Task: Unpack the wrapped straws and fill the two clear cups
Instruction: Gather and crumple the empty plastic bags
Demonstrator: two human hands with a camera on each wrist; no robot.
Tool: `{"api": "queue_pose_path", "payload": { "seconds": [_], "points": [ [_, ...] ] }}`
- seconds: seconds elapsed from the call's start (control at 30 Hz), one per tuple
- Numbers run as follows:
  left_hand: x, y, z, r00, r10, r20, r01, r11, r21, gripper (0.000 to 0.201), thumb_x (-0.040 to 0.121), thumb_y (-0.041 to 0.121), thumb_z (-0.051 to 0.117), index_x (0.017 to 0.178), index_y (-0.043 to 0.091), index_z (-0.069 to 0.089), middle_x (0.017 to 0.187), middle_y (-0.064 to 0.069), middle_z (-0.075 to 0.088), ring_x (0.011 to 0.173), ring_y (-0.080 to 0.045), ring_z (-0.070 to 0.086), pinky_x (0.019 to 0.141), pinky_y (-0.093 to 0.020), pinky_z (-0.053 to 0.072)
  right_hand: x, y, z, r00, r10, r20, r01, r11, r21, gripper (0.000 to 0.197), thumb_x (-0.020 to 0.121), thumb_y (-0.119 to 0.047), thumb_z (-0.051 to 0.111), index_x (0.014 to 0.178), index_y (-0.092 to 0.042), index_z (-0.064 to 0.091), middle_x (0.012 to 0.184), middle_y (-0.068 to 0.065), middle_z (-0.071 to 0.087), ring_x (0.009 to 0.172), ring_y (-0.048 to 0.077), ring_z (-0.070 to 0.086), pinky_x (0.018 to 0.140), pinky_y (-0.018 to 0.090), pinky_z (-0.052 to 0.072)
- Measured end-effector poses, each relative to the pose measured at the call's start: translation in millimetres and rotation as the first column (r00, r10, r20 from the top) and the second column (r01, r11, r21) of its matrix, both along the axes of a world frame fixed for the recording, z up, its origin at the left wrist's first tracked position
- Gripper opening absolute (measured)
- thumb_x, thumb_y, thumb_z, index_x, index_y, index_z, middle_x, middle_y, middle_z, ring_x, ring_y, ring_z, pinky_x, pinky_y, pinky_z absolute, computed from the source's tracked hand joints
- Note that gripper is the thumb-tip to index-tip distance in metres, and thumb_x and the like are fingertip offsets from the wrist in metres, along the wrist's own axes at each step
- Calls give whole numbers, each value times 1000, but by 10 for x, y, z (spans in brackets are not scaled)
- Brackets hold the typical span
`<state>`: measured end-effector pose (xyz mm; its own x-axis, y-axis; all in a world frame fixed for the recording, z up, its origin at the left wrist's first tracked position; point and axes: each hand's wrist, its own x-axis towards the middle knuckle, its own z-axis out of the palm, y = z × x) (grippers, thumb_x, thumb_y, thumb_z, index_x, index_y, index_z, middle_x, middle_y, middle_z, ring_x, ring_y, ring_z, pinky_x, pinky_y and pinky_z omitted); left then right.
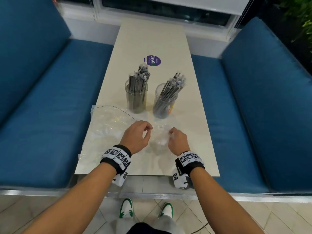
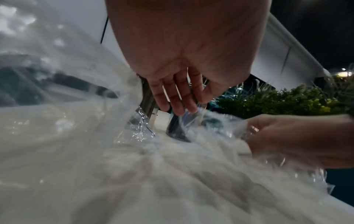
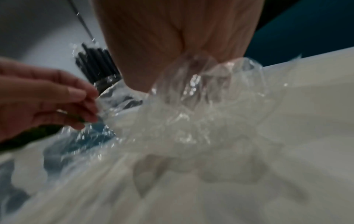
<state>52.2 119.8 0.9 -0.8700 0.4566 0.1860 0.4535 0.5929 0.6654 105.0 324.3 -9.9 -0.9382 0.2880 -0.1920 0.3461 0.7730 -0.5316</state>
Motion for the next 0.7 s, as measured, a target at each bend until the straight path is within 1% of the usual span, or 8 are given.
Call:
{"api": "queue_pose_path", "payload": {
  "seconds": [0.13, 0.23, 0.37, 0.43, 0.5, 0.53, 0.63, 0.7],
  "points": [
    [98, 118, 103, 990, -13, -139, 17, 1000, 22, 26, 100, 33, 62, 120, 18, 70, 114, 3, 68, 108, -19, 60, 97, -38, 52, 114, 94, 225, 958, -255, -129, 221, 947, -231, 20, 102, -7, 47, 116, -9, 61, 96, 14, 67, 81, 31, 57, 70, 31, 41],
    [216, 316, 207, 990, -86, 109, 73, 991, 113, 54, 104, 54, 54, 149, 25, 54, 143, 5, 60, 130, -12, 55, 110, -30, 43, 134, 65, 409, 915, -380, -137, 277, 837, -472, 20, 94, -8, 48, 100, -14, 66, 94, 6, 68, 83, 26, 60, 68, 30, 44],
    [394, 627, 345, 912, -116, 394, -56, 915, 399, 51, 107, 49, 52, 154, 28, 49, 147, 5, 61, 135, -10, 58, 109, -28, 47, 119, -173, 587, 948, -310, 69, 224, 497, -838, 19, 93, -7, 54, 98, -9, 72, 91, 14, 68, 77, 25, 63, 60, 29, 48],
    [389, 677, 429, 906, 15, 422, -215, 877, 430, 38, 108, 43, 54, 141, 24, 58, 131, 4, 67, 122, -14, 64, 99, -29, 49, 136, -185, 689, 964, -242, 110, 173, 256, -951, 26, 95, -18, 54, 109, -2, 69, 99, 20, 64, 87, 30, 64, 68, 33, 51],
    [312, 647, 476, 895, 143, 422, -338, 836, 433, 27, 108, 37, 56, 129, 21, 62, 122, 6, 66, 114, -15, 62, 95, -30, 48, 153, -114, 801, 980, -181, 86, 104, 94, -990, 29, 98, -21, 48, 104, -5, 71, 97, 11, 72, 88, 26, 69, 77, 37, 51],
    [267, 623, 500, 890, 175, 421, -371, 815, 446, 23, 108, 35, 57, 126, 21, 63, 120, 6, 66, 115, -15, 62, 96, -31, 48, 154, -95, 848, 984, -170, 46, 70, 140, -988, 28, 99, -20, 48, 98, -11, 75, 95, 4, 76, 86, 21, 71, 80, 37, 52],
    [165, 605, 586, 848, 222, 481, -463, 750, 471, 14, 107, 30, 59, 117, 21, 63, 122, 2, 66, 121, -18, 61, 104, -36, 49, 149, -186, 905, 966, -141, -216, -38, 750, -661, 26, 90, -28, 67, 111, -14, 73, 112, 8, 75, 99, 28, 70, 95, 46, 58],
    [126, 595, 620, 786, 202, 584, -540, 683, 491, 21, 106, 30, 62, 122, 16, 63, 128, 0, 64, 127, -21, 60, 108, -37, 48, 185, -299, 915, 927, -80, -366, -85, 907, -412, 44, 93, -33, 71, 135, -26, 58, 127, 1, 60, 113, 22, 62, 100, 39, 55]
  ]
}}
